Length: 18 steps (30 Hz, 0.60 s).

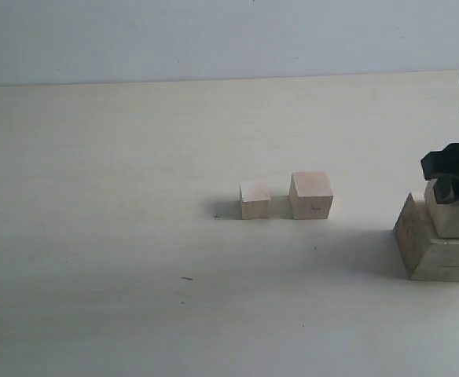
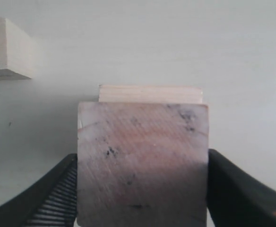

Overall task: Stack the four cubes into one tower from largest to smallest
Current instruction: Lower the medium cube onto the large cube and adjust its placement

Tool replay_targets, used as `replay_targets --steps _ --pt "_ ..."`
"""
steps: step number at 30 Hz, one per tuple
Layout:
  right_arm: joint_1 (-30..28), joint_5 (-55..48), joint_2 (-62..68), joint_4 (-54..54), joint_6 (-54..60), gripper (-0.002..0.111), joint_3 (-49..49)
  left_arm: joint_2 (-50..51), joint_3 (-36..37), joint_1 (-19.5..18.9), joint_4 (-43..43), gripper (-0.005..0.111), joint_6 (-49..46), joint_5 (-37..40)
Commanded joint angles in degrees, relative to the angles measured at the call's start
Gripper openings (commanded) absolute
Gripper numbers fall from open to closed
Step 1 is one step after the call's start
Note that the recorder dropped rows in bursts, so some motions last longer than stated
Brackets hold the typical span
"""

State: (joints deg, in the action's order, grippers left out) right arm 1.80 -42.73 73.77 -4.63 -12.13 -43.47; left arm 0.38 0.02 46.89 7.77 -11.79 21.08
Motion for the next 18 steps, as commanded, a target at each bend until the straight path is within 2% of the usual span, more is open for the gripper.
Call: replay_targets --steps 1,18 --pt "-2.48 1.62 -0.39 10.35 9.44 0.000 0.12 -0.38 -0.02 -0.09 -0.05 0.000 -0.19 -0.35" --pt "-2.58 0.90 -0.39 6.18 9.24 0.000 0.12 -0.38 -0.02 -0.09 -0.05 0.000 -0.19 -0.35"
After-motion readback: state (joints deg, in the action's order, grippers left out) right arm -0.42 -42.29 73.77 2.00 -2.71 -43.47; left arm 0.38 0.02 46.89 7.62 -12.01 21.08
